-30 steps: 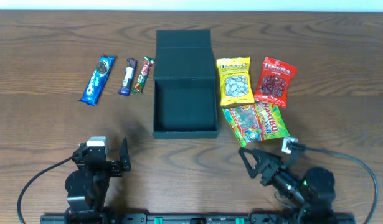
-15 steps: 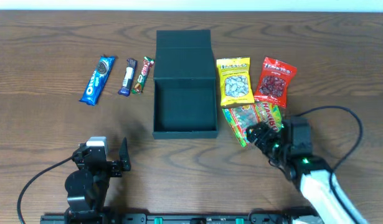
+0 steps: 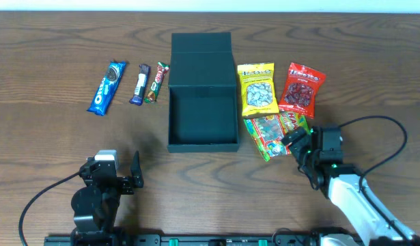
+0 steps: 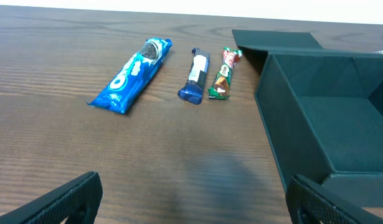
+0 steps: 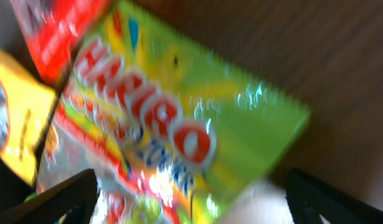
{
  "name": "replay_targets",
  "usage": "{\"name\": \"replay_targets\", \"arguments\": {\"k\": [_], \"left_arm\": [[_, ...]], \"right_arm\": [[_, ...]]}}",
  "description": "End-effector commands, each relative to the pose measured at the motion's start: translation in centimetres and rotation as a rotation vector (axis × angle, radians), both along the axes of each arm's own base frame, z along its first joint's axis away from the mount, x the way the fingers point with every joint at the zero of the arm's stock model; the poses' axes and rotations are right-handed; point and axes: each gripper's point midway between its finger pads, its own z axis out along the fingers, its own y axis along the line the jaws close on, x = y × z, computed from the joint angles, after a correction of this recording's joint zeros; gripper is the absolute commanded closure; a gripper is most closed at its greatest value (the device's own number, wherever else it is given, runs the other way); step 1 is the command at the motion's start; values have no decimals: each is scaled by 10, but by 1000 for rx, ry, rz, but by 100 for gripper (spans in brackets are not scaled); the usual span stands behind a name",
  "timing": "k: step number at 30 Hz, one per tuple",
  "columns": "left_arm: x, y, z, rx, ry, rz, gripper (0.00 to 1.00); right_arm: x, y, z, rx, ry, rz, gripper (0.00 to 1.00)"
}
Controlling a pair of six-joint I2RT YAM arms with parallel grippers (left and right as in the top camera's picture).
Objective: Pack container
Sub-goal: 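Grasp the Haribo bag with the right gripper and lift it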
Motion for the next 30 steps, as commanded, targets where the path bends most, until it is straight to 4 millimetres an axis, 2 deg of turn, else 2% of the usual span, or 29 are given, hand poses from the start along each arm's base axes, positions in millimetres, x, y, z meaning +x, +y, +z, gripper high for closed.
{"name": "replay_targets", "arguments": {"k": [1,5,7,8,9,10,11,14,16,18,21,22,25,27,30], "left_arm": [[0,1,-9,-8,18,8,5],[0,1,-9,-8,18,8,5],[0,1,-9,-9,18,8,5],[0,1,-9,-9,18,8,5],[0,1,-9,-8,18,8,5],[0,1,-9,-8,18,8,5],[0,1,-9,-9,18,8,5],[0,1,-9,-9,18,8,5],[0,1,-9,-8,18,8,5],[0,1,-9,-9,18,8,5],[0,1,-9,-9,18,8,5],[0,1,-9,-9,18,8,5],[0,1,-9,-9,18,8,5],[0,1,-9,-9,18,8,5],[0,1,-9,-8,18,8,5]], "right_arm": [[5,-13,-9,-43,6,10,11],[19,1,-17,26,-25,78,24],[20,10,-23,62,-22,120,35],[19,14,-27,80,-10,136,45],[18,16,-29,85,-2,146,74],[17,16,-30,88,2,149,92],[17,17,-30,93,1,152,98],[20,19,-24,131,-18,163,98],[27,24,-11,162,-55,199,99],[35,26,10,166,-86,220,98],[47,26,58,119,-160,277,99],[54,26,87,89,-215,308,99],[69,30,150,15,-382,409,98],[79,43,203,-16,-540,521,98],[86,70,259,-5,-722,699,98]]}}
